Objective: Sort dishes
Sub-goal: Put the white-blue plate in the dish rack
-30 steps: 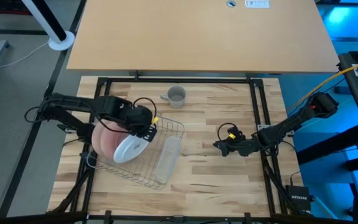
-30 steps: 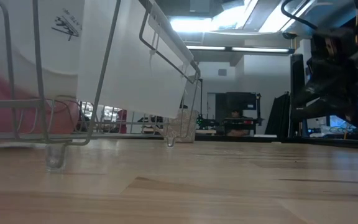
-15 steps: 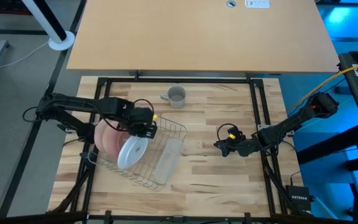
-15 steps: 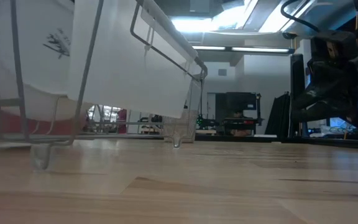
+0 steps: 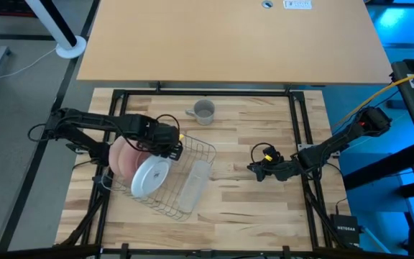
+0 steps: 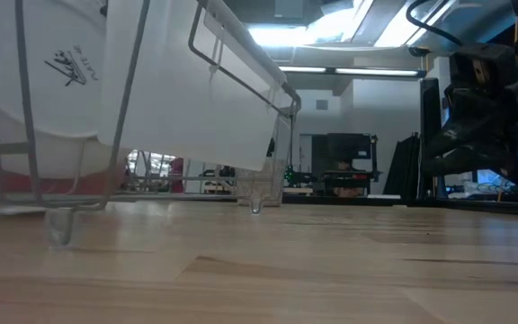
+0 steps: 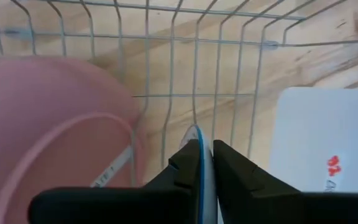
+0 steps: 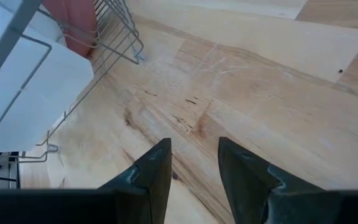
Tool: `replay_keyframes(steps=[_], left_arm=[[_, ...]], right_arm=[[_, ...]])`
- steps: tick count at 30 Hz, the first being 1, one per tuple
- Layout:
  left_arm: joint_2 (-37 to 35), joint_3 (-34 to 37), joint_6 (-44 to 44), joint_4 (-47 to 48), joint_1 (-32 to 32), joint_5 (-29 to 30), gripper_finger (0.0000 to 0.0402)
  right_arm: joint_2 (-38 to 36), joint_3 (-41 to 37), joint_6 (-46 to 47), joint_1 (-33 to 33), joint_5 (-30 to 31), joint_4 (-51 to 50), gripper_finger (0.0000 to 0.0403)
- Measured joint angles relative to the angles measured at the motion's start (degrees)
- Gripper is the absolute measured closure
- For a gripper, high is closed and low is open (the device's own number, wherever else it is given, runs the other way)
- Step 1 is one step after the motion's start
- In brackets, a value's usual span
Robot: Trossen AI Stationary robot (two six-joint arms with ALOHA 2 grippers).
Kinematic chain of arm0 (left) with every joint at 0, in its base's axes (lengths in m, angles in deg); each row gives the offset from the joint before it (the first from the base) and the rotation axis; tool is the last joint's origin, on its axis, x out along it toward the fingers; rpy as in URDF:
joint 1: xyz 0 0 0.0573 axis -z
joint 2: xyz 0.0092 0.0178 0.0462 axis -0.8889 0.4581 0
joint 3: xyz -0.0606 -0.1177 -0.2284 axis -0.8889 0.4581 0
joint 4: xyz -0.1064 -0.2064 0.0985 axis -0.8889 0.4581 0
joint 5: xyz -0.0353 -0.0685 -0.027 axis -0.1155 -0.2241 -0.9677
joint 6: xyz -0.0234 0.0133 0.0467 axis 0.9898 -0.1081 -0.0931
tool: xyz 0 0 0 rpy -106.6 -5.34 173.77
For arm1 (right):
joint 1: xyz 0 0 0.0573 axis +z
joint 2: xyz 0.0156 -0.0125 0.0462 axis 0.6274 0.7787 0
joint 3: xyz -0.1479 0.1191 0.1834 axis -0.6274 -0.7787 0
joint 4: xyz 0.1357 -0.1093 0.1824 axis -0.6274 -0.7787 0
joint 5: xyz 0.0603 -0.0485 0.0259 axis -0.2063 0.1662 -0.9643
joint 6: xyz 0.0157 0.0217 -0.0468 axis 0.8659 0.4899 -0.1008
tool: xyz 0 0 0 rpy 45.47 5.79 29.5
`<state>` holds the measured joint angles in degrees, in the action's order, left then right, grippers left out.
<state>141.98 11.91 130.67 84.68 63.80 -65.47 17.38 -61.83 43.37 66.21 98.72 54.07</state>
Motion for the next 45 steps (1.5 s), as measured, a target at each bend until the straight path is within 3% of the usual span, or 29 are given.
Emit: replay_keyframes(steps=[20, 30, 37, 45], left_arm=[[1.67, -0.07, -0.86, -6.72, -4.29, 4.6, 0.0375], [4.39, -0.13, -3.05, -10.02, -5.37, 8.28, 0.0356], [5.14, -0.15, -9.42, -9.98, -6.8, 8.36, 0.0357], [5.14, -0.15, -15.78, -9.5, -7.26, 9.02, 0.0293]], right_arm=[[0.0, 0.0, -0.3, -0.02, 0.0, 0.62, 0.0267], [0.0, 0.0, -4.44, -0.01, 0.26, 1.43, 0.0267], [0.0, -0.01, -4.57, -0.01, 0.26, 1.31, 0.0267], [-0.02, -0.02, -4.57, 0.0, 0.24, 1.35, 0.0267]])
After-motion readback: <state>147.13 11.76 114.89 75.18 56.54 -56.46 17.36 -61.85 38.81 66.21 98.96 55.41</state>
